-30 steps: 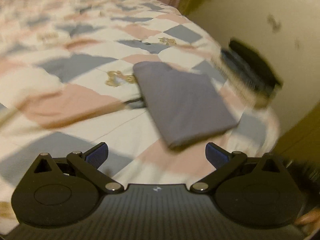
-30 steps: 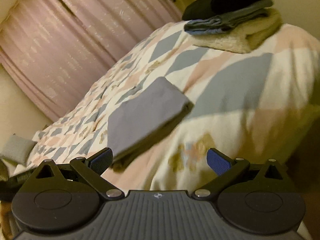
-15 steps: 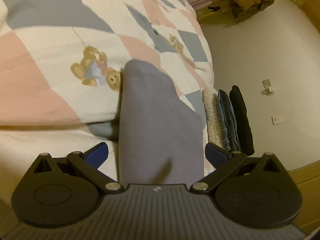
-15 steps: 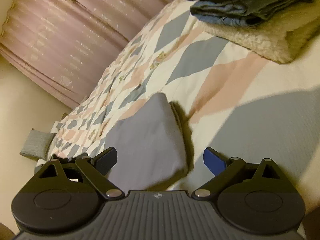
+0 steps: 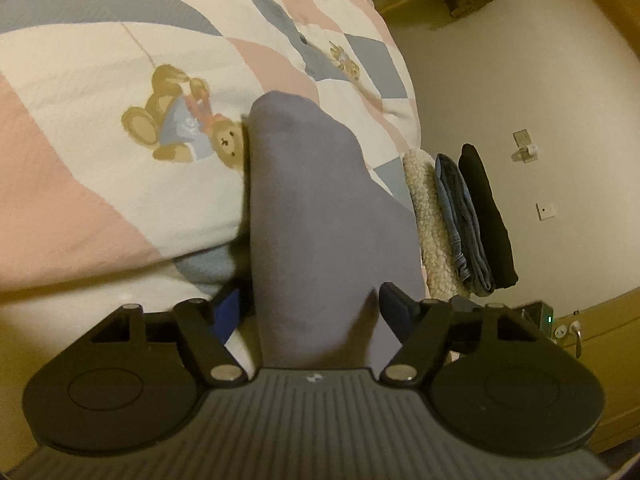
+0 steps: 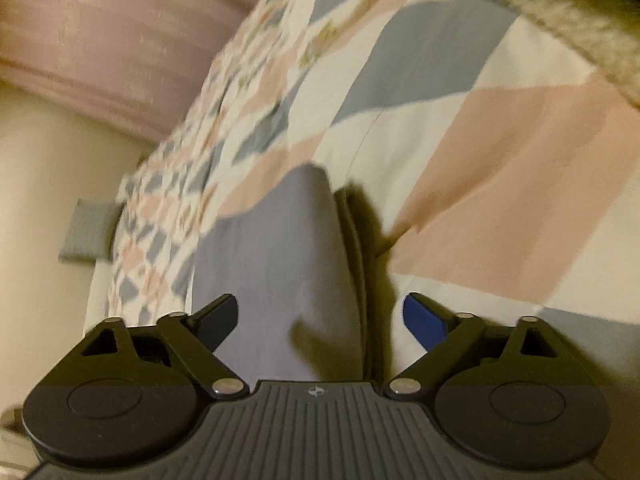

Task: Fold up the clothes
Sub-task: 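Move both grippers down to the folded grey pants edges, then grasp the folded grey pants with the left gripper while the right gripper grasps beside it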

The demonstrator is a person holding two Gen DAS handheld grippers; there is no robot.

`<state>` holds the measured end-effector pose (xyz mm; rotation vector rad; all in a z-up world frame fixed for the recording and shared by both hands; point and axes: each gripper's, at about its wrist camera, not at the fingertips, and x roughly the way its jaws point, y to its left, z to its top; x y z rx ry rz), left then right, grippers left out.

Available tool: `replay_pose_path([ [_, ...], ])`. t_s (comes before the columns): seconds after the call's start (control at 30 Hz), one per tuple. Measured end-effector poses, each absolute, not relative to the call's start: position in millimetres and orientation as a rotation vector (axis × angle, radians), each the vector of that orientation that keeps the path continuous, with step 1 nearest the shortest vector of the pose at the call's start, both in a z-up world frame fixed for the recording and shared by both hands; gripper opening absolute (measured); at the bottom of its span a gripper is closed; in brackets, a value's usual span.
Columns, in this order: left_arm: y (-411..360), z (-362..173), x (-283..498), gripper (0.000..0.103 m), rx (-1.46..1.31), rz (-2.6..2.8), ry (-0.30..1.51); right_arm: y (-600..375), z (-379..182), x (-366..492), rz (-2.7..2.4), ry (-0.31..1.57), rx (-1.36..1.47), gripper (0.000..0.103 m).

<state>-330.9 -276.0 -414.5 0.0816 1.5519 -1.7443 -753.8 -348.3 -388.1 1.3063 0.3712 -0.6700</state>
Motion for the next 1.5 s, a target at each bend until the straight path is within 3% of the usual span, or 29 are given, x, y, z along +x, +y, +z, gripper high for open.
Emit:
replay_pose_path([
  [0.27,-283.5,-418.8,-328.8,0.062,0.102,-1.762,1.566,-370.4,-416.8,-729.3,-0.541,0.439,1.348,0.074],
  [0.33,-288.9,-422.1,-328.7,0.057,0.102,-1.773,1.584,-375.3,-423.2,-719.6,-0.499,0.44,1.339,0.066],
  [0.37,-292.0,-424.2,-328.7,0.049,0.098,-1.779,1.597,-377.7,-426.4,-714.7,-0.481,0.442,1.332,0.063],
  [0.43,-298.3,-428.6,-328.6,0.043,0.103,-1.785,1.627,-381.0,-431.2,-709.8,-0.446,0.437,1.326,0.04],
  [0.5,-301.4,-428.1,-329.0,0.04,0.123,-1.785,1.636,-382.0,-435.2,-711.6,-0.408,0.415,1.34,0.034],
  [0.67,-304.2,-402.2,-338.9,0.028,0.228,-1.762,1.613,-369.4,-420.0,-719.5,-0.475,0.399,1.392,0.032],
  [0.8,-308.2,-347.7,-354.9,0.026,0.364,-1.769,1.57,-354.8,-381.2,-723.7,-0.53,0.4,1.461,0.031],
  [1.17,-328.5,-185.6,-439.5,0.027,0.379,-1.935,1.634,-321.8,-188.2,-814.3,-0.723,0.318,1.472,0.032],
  [1.5,-386.7,-173.2,-622.1,0.027,0.162,-1.915,1.619,-429.1,-128.3,-986.1,-0.717,0.428,1.351,0.032],
])
